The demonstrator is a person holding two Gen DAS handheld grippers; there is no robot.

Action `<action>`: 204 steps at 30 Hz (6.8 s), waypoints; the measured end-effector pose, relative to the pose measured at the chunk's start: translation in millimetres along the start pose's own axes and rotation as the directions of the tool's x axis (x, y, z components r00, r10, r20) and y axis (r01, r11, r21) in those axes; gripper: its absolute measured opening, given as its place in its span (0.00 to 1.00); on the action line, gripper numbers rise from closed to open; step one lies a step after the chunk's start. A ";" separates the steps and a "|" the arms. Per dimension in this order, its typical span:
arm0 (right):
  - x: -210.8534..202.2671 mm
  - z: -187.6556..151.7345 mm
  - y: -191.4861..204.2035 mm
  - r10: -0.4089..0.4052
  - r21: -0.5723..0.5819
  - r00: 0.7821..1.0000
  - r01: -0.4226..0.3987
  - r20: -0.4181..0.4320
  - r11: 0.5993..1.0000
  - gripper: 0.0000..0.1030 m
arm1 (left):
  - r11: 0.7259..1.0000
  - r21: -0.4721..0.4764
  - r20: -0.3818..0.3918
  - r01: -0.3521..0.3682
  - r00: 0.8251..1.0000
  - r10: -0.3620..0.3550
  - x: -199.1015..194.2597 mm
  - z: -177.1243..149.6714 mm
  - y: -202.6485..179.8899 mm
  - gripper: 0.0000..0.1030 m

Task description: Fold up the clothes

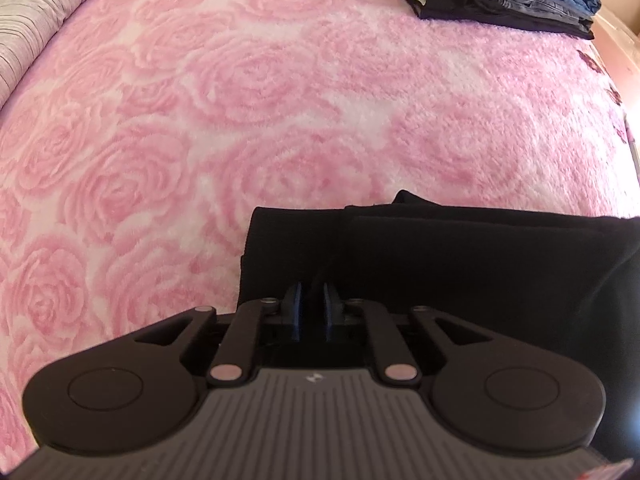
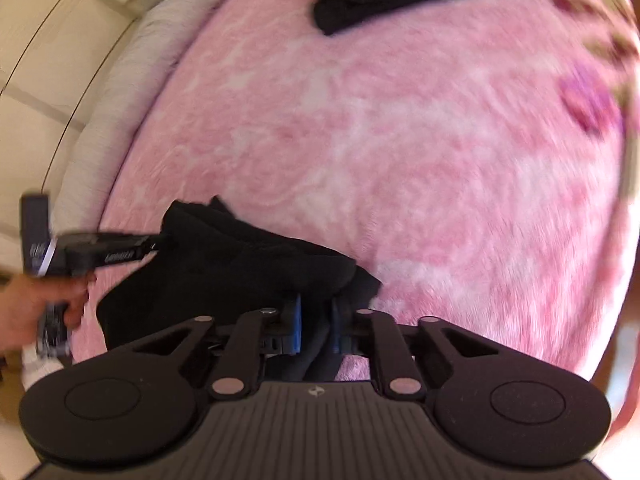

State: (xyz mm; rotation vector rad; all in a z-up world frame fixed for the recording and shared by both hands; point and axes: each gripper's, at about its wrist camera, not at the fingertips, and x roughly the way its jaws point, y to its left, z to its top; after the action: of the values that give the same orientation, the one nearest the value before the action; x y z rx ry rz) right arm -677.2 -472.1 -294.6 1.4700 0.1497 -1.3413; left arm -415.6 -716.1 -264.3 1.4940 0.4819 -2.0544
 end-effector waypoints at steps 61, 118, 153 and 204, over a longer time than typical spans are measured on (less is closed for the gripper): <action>-27.5 -74.1 4.0 0.074 0.056 0.971 -0.089 0.226 0.994 0.26 | 0.891 0.420 0.046 0.171 0.977 -0.209 -60.2 -89.4 -165.9 0.27; -24.1 -129.3 127.0 -0.122 -0.436 0.992 0.115 0.012 0.893 0.30 | 0.998 -0.035 0.124 -0.061 0.990 0.065 -72.3 -141.9 -2.2 0.27; -116.7 -220.1 263.2 -0.403 -0.396 0.913 0.391 0.056 0.831 0.86 | 0.974 -0.225 0.171 0.008 0.985 0.031 -237.2 -244.9 -36.5 0.93; 23.4 -217.2 234.1 -0.379 -0.601 0.925 0.286 -0.030 0.747 0.81 | 0.526 0.837 0.159 -0.155 0.987 0.037 -72.2 -245.7 -70.1 0.85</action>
State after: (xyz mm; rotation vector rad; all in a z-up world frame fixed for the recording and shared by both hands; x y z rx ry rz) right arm -370.3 -417.9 -221.1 1.0260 0.8934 -1.2961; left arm -257.8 -502.9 -276.3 1.7964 -0.8075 -2.3878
